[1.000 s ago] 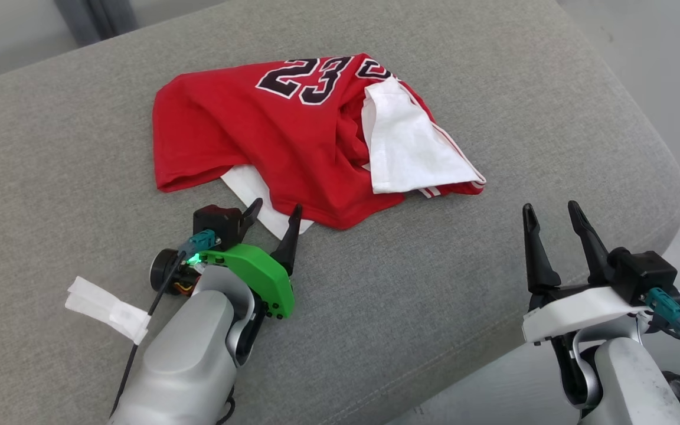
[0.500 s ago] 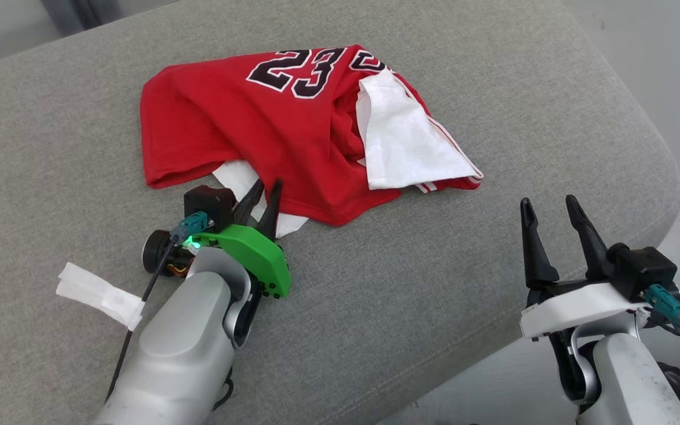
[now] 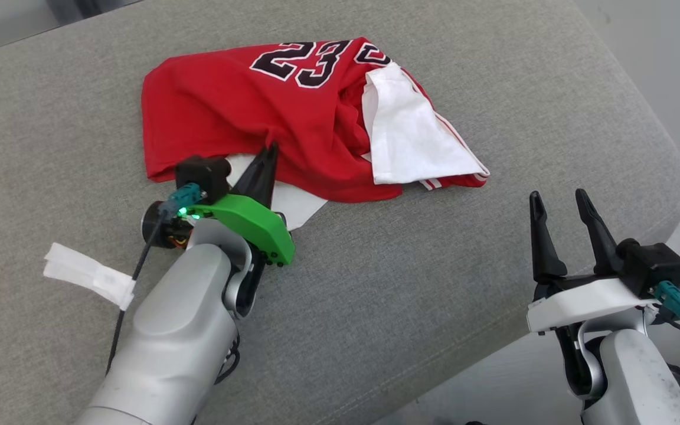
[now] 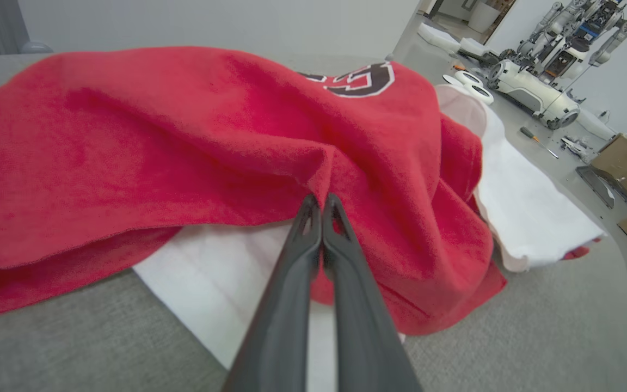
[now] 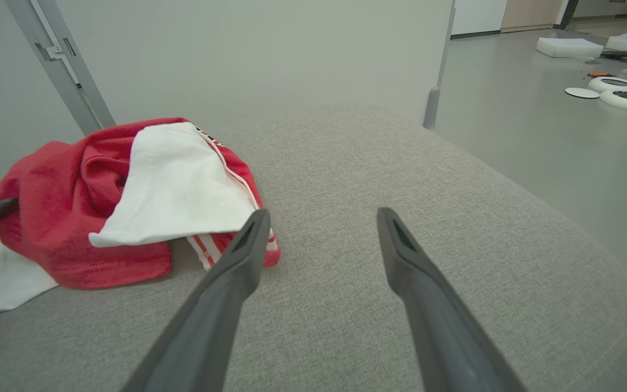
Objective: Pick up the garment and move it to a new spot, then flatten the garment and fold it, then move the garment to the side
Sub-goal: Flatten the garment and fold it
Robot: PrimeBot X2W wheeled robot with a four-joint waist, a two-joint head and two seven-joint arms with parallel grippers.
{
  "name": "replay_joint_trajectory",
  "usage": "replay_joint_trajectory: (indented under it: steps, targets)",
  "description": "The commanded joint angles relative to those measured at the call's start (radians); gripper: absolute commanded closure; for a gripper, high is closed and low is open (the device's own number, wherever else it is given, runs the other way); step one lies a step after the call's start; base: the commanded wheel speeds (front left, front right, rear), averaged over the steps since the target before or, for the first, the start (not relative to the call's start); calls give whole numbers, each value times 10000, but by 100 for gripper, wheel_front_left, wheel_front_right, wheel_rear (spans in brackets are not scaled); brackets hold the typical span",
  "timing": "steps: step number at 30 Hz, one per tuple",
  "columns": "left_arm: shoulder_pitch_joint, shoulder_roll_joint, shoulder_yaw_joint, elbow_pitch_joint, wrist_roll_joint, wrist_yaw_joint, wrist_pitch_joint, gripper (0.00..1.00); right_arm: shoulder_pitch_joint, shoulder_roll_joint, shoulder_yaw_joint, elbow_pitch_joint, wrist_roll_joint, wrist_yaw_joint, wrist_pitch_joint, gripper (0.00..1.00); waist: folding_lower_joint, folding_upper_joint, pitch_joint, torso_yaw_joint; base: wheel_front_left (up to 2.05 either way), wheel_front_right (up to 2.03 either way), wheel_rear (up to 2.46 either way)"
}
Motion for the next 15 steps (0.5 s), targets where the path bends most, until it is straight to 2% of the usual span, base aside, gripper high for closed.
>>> replay_joint_trajectory:
  steps: [1, 10, 15]
  targets:
    - [128, 158, 350, -377, 57, 85, -31, 100, 113, 5, -80, -48, -62, -9, -32, 0, 0, -1, -61, 201, 0, 0, 0]
    - [1976, 515, 2629, -3700, 853, 11, -18, 100, 174, 4, -269, -142, -304, -9, -31, 0, 0, -1, -389, 1309, 0, 0, 0]
    - [2588, 722, 3535, -4903, 1235, 127, -20, 100, 188, 1, -256, -181, -462, -9, -31, 0, 0, -1, -539, 1907, 0, 0, 0]
